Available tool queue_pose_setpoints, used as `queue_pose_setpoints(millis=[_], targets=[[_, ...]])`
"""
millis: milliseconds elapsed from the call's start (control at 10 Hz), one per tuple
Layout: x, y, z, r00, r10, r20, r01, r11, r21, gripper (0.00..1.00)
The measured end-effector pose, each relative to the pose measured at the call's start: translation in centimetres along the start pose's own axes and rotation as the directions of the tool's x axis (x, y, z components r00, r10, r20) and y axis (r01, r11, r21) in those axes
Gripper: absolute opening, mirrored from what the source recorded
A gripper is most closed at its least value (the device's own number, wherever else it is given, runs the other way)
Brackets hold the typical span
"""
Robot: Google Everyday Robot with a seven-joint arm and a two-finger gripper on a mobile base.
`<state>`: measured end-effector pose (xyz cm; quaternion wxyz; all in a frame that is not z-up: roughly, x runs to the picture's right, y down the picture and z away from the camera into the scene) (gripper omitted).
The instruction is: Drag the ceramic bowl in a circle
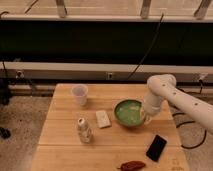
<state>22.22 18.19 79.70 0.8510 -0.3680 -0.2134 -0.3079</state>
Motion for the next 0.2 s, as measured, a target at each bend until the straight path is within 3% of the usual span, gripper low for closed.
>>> queue_pose_setpoints(millis=[200], targets=[[-0.9, -1.9, 0.1, 1.000, -0.017, -0.008, 0.017, 1.000, -0.001, 0.17]])
